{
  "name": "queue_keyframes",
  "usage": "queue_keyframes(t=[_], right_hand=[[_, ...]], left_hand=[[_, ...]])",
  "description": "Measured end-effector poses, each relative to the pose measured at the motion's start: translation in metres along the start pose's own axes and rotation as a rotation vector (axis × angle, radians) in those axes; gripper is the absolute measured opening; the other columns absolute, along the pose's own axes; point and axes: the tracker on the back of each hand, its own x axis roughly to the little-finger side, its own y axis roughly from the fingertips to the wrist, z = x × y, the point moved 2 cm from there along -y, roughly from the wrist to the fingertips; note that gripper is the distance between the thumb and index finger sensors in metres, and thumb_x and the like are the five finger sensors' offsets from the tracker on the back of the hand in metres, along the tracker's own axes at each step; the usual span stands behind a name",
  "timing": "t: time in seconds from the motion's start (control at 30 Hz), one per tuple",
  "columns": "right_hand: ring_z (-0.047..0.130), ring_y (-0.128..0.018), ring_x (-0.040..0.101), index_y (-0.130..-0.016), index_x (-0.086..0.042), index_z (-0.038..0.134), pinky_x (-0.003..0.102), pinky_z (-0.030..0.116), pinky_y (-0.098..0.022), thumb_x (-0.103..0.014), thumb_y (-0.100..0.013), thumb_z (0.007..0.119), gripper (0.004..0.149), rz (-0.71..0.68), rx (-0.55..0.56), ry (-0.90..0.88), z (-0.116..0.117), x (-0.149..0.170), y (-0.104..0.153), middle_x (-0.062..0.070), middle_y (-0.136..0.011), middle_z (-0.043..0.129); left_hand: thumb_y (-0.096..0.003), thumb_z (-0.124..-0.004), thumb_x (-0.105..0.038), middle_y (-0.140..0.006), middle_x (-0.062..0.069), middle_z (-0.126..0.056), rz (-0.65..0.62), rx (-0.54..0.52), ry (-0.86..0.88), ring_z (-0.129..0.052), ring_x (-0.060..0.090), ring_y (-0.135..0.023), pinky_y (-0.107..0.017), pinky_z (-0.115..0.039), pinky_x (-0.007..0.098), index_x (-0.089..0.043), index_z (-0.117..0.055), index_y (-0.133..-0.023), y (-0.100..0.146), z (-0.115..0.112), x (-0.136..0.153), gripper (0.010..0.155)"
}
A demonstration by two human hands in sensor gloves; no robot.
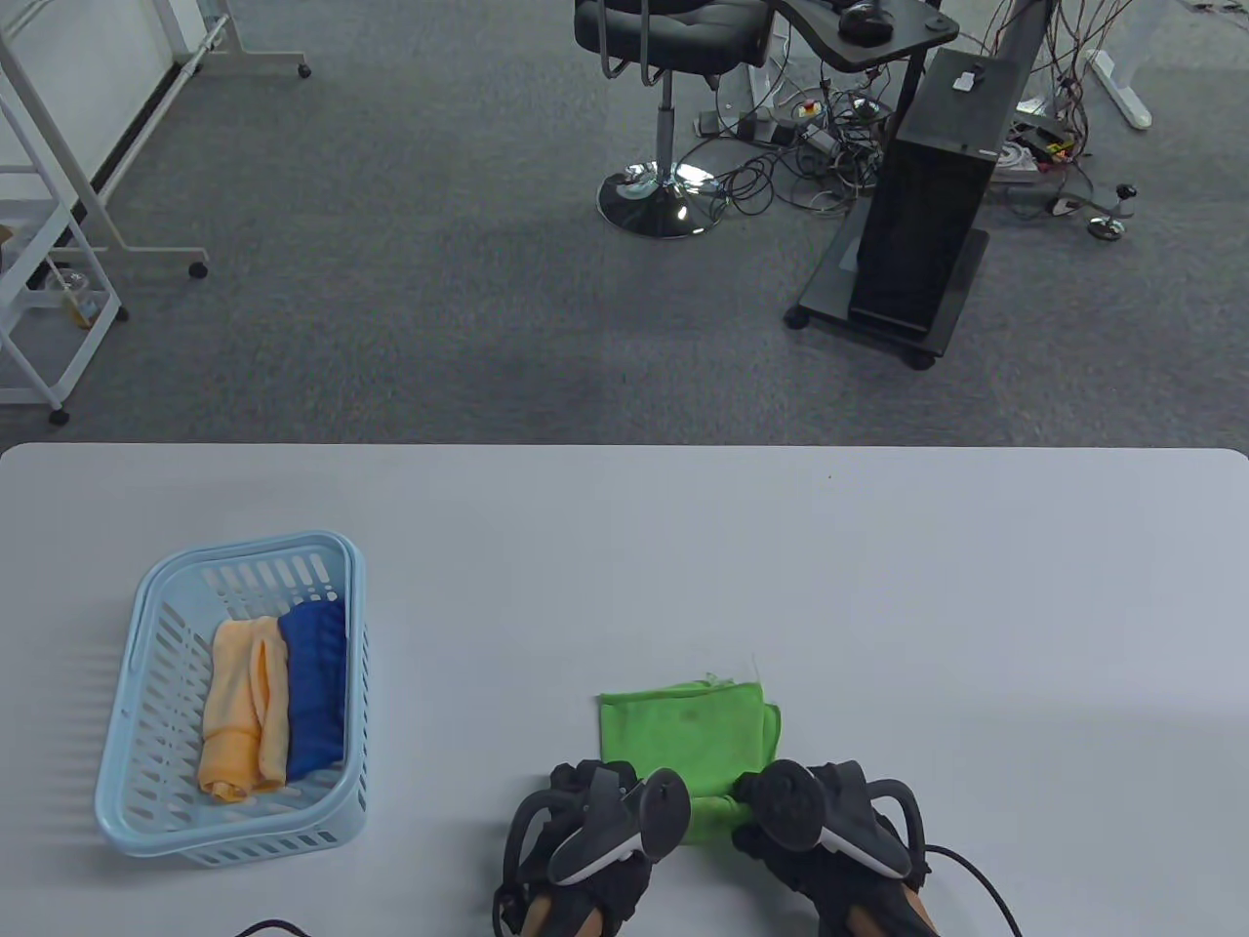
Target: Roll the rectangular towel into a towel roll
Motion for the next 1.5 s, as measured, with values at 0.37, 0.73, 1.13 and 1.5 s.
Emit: queue_keyframes(t=[0.37,0.73,1.13,1.5], right_hand=[[0.075,-0.076,0.027,-0.086,-0.026,0.079,0.058,0.055,-0.067,-0.051,-0.031,0.063,0.063,0.043,0.062,0.033,-0.005,0.003,0.001,0.004,-0.082,0.07],[0.081,-0.073,0.024,-0.072,-0.028,0.08,0.055,0.06,-0.066,-0.036,-0.027,0.082,0.045,-0.018,0.169,0.009,-0.012,-0.008,0.003,0.0,-0.078,0.075],[0.07,-0.088,0.029,-0.095,-0.021,0.063,0.058,0.055,-0.069,-0.044,-0.027,0.079,0.073,-0.012,0.023,0.15,-0.001,-0.013,0.002,0.007,-0.094,0.062],[0.085,-0.072,0.026,-0.081,-0.025,0.086,0.054,0.064,-0.063,-0.046,-0.031,0.07,0.057,0.004,0.033,0.029,-0.009,0.001,0.002,0.004,-0.078,0.08]], left_hand=[[-0.0383,-0.061,-0.045,-0.096,0.012,-0.072,0.003,-0.027,-0.017,-0.058,0.042,-0.095,-0.069,-0.042,0.067,-0.022,-0.091,-0.084,0.0,0.003,-0.004,0.059],[-0.039,-0.076,-0.04,-0.092,0.007,-0.07,-0.053,-0.148,-0.07,-0.064,0.038,-0.09,-0.069,-0.046,0.065,-0.036,-0.078,-0.08,0.003,0.009,-0.015,0.042],[-0.036,-0.084,-0.041,-0.1,0.006,-0.077,-0.047,-0.061,-0.173,-0.074,0.035,-0.095,-0.068,-0.057,0.063,-0.03,-0.068,-0.096,0.001,0.004,-0.019,0.064],[-0.0391,-0.067,-0.044,-0.067,0.008,-0.104,-0.051,-0.077,-0.016,-0.085,0.034,-0.082,-0.067,-0.056,0.065,-0.023,-0.092,-0.083,0.005,0.01,-0.009,0.054]])
